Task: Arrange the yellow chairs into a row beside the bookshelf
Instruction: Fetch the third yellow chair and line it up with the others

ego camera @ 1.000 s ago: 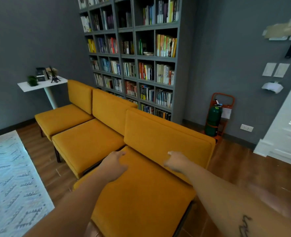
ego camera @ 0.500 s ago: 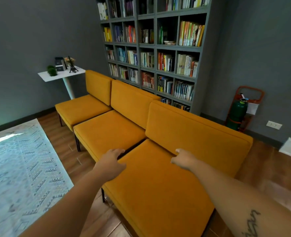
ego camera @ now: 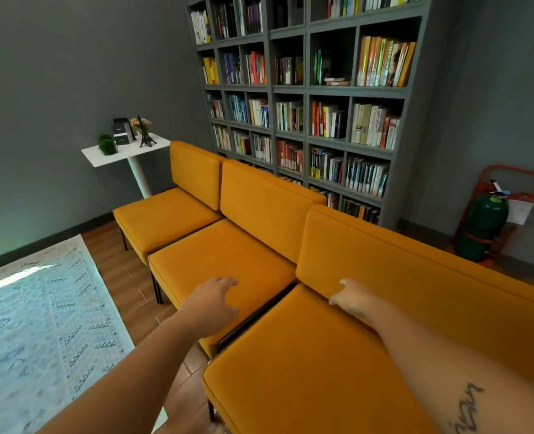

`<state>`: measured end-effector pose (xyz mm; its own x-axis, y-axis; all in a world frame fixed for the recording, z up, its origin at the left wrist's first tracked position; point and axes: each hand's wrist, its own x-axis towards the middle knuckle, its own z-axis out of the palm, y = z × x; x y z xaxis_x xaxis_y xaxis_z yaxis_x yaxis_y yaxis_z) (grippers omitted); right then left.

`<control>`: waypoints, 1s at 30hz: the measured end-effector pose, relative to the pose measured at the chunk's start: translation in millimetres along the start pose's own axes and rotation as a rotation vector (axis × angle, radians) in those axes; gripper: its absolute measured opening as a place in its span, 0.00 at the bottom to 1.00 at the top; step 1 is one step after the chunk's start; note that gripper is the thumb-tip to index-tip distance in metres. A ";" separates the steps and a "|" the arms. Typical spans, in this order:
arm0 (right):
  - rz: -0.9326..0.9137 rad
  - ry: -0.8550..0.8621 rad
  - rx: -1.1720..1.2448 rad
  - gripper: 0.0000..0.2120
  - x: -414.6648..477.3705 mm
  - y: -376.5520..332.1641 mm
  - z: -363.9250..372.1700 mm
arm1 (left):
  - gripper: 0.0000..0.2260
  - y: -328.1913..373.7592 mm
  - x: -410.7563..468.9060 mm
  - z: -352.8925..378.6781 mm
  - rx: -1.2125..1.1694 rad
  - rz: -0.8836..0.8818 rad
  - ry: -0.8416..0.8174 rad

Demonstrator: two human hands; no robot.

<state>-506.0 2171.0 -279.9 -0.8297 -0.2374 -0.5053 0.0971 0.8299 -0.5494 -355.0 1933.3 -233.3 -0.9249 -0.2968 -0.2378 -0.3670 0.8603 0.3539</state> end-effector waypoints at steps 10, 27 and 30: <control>0.110 0.023 0.057 0.32 71.1 -12.2 -23.7 | 0.27 11.1 125.9 -4.8 0.068 0.096 -0.111; 0.466 0.330 0.180 0.34 178.0 5.3 -110.3 | 0.29 125.9 389.1 15.0 0.149 0.470 -0.341; 0.506 0.347 0.174 0.34 201.1 3.9 -119.8 | 0.30 140.6 427.0 24.5 0.147 0.506 -0.385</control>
<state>-738.3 2187.0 -303.9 -0.7844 0.3642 -0.5021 0.5876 0.6954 -0.4136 -799.1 1937.7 -307.3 -0.8679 0.3062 -0.3912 0.1471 0.9106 0.3863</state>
